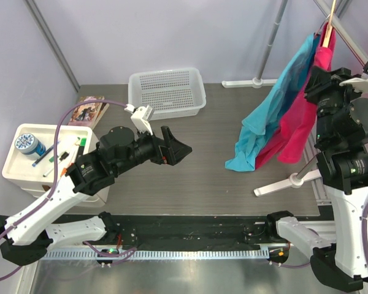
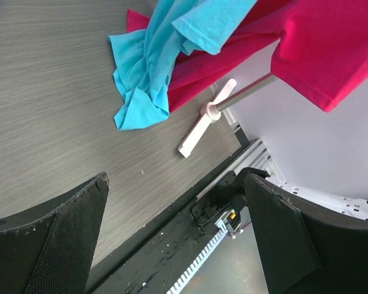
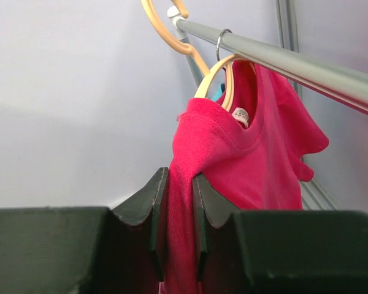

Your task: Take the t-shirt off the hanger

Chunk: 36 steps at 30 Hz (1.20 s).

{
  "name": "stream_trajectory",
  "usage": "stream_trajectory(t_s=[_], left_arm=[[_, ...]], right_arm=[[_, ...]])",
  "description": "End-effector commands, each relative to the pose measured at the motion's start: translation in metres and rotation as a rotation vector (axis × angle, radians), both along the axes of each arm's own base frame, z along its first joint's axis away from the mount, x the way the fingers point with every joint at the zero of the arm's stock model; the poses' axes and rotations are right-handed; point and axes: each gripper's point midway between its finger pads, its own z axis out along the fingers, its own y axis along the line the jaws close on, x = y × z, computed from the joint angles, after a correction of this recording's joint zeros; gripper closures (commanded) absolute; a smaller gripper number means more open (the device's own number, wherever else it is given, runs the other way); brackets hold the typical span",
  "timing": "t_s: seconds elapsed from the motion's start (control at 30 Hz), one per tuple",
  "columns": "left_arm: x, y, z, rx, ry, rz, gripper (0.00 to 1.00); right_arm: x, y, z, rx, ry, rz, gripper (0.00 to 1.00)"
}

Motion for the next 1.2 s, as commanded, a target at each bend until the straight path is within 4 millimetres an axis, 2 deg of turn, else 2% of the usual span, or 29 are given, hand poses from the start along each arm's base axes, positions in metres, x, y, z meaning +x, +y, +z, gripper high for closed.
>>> stream_trajectory(t_s=[0.0, 0.07, 0.13, 0.2, 0.23, 0.37, 0.43, 0.47, 0.57, 0.6, 0.63, 0.67, 0.7, 0.73, 0.77, 0.83, 0.9, 0.93, 0.97, 1.0, 1.03, 1.07, 1.17], left_arm=[[-0.002, 0.0, 0.007, -0.015, -0.012, -0.015, 0.09], [-0.002, -0.002, 0.006, -0.013, -0.009, -0.019, 0.09], [-0.002, -0.004, 0.004, -0.006, -0.007, -0.031, 0.09], [-0.001, -0.007, 0.002, 0.002, -0.005, -0.036, 0.09], [-0.001, -0.008, 0.002, 0.004, -0.005, -0.04, 0.08], [-0.002, -0.015, -0.002, 0.01, 0.007, -0.068, 0.09], [-0.002, -0.016, -0.005, 0.015, 0.013, -0.071, 0.08], [-0.001, -0.016, -0.007, 0.02, 0.014, -0.072, 0.08], [-0.001, -0.017, -0.01, 0.032, 0.014, -0.073, 0.07], [0.001, -0.017, -0.01, 0.034, 0.012, -0.071, 0.07], [0.001, -0.016, -0.01, 0.035, 0.013, -0.07, 0.07], [-0.003, -0.019, -0.01, 0.028, 0.017, -0.096, 0.07], [-0.004, -0.019, -0.008, 0.022, 0.014, -0.101, 0.06], [-0.004, -0.019, -0.009, 0.024, 0.014, -0.101, 0.06], [-0.004, -0.018, -0.009, 0.025, 0.015, -0.103, 0.06], [-0.005, -0.018, -0.01, 0.024, 0.016, -0.109, 0.06], [-0.006, -0.017, -0.01, 0.017, 0.018, -0.114, 0.05], [-0.008, -0.018, -0.008, 0.009, 0.014, -0.124, 0.05], [-0.009, -0.018, -0.009, 0.007, 0.015, -0.13, 0.05], [-0.01, -0.017, -0.007, 0.005, 0.006, -0.138, 0.05], [-0.012, -0.018, -0.005, 0.0, 0.001, -0.15, 0.06], [-0.015, -0.018, -0.006, -0.001, 0.0, -0.163, 0.06], [-0.024, -0.019, 0.003, -0.038, -0.035, -0.214, 0.08]], right_arm=[[-0.052, 0.0, 0.053, 0.1, -0.217, 0.063, 1.0], [-0.059, 0.0, 0.037, 0.141, -0.163, 0.075, 0.99], [-0.074, -0.011, 0.018, 0.174, -0.11, 0.032, 0.99], [-0.084, -0.016, 0.008, 0.218, -0.081, 0.011, 0.99], [-0.089, -0.018, -0.009, 0.227, -0.019, -0.002, 0.99], [-0.103, -0.017, -0.045, 0.256, 0.102, 0.002, 0.99], [-0.106, -0.012, -0.066, 0.271, 0.162, 0.03, 0.99], [-0.114, -0.009, -0.071, 0.28, 0.164, 0.054, 0.99], [-0.106, 0.027, -0.112, 0.27, 0.271, 0.231, 0.99], [-0.106, 0.051, -0.119, 0.247, 0.301, 0.365, 0.99], [-0.106, 0.063, -0.121, 0.221, 0.292, 0.436, 0.99], [-0.102, 0.078, -0.139, 0.206, 0.33, 0.513, 0.99], [-0.114, 0.091, -0.138, 0.188, 0.3, 0.602, 0.99], [-0.115, 0.093, -0.135, 0.183, 0.268, 0.622, 0.99], [-0.115, 0.095, -0.142, 0.181, 0.268, 0.631, 0.99], [-0.125, 0.098, -0.14, 0.175, 0.227, 0.663, 0.99], [-0.126, 0.11, -0.153, 0.188, 0.261, 0.732, 0.99], [-0.134, 0.126, -0.159, 0.184, 0.289, 0.837, 0.99], [-0.134, 0.135, -0.172, 0.203, 0.332, 0.887, 0.99], [-0.136, 0.142, -0.174, 0.212, 0.336, 0.935, 0.99], [-0.146, 0.151, -0.176, 0.212, 0.337, 1.014, 0.99], [-0.145, 0.155, -0.185, 0.225, 0.355, 1.037, 0.99], [-0.143, 0.164, -0.181, 0.267, 0.36, 1.094, 0.99]])
